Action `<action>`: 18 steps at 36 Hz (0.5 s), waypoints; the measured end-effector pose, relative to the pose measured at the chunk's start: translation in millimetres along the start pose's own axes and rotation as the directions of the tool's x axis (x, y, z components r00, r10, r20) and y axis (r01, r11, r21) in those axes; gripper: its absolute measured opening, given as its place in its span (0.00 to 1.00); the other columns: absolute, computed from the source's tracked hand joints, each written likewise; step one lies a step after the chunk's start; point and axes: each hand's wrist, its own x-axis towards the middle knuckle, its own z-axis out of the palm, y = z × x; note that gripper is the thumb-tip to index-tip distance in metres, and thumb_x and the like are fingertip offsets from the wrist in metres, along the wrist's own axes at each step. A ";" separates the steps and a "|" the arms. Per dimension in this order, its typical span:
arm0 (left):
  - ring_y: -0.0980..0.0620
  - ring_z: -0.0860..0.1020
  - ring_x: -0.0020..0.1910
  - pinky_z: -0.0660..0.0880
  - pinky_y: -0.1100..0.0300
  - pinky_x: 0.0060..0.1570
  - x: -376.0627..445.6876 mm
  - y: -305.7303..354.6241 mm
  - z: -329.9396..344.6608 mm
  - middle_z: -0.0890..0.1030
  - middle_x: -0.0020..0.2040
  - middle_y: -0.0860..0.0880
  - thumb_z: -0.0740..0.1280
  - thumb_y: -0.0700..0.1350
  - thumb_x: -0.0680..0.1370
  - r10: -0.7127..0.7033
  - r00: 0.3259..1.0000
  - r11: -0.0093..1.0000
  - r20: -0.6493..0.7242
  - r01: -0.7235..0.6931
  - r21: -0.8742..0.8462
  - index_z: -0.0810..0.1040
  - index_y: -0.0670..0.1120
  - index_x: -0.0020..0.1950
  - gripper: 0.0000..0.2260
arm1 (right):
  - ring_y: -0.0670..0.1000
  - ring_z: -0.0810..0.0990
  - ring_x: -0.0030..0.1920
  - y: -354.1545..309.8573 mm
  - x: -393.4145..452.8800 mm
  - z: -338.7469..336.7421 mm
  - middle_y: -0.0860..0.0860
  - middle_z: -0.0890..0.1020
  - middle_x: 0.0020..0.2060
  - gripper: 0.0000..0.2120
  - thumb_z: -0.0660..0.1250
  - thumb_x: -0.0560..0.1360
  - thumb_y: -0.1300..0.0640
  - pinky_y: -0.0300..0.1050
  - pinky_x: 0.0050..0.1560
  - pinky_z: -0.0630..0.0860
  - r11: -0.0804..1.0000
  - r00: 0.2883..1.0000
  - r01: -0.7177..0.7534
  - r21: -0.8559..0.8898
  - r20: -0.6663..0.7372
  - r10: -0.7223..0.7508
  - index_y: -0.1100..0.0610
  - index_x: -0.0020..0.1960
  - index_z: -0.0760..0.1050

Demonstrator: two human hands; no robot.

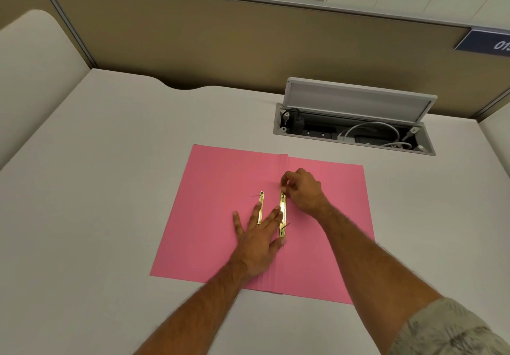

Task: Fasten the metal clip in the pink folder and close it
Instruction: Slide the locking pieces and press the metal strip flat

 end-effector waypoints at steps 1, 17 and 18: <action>0.57 0.28 0.75 0.21 0.35 0.65 -0.1 0.0 0.0 0.45 0.80 0.66 0.52 0.60 0.84 0.001 1.000 1.000 0.000 -0.001 0.001 0.48 0.59 0.82 0.28 | 0.52 0.75 0.49 -0.6 0.8 -0.6 0.51 0.76 0.47 0.03 0.70 0.77 0.56 0.58 0.57 0.73 1.000 1.000 -0.007 0.006 0.004 0.007 0.51 0.49 0.80; 0.55 0.28 0.75 0.23 0.33 0.66 -0.1 -0.5 -0.1 0.46 0.81 0.64 0.51 0.61 0.83 0.001 1.000 1.000 -0.001 -0.001 0.018 0.48 0.58 0.82 0.28 | 0.54 0.81 0.48 -14.8 9.6 -2.2 0.50 0.84 0.42 0.04 0.70 0.74 0.56 0.59 0.60 0.74 0.953 0.963 -0.267 0.141 0.008 0.269 0.53 0.41 0.79; 0.55 0.28 0.75 0.23 0.33 0.66 -0.4 -0.8 0.0 0.46 0.81 0.64 0.51 0.61 0.83 0.002 1.000 1.000 -0.002 -0.002 0.016 0.48 0.58 0.82 0.28 | 0.54 0.81 0.48 -15.0 9.6 -1.9 0.50 0.84 0.42 0.03 0.70 0.74 0.56 0.60 0.60 0.74 0.941 0.955 -0.294 0.170 0.006 0.297 0.53 0.42 0.79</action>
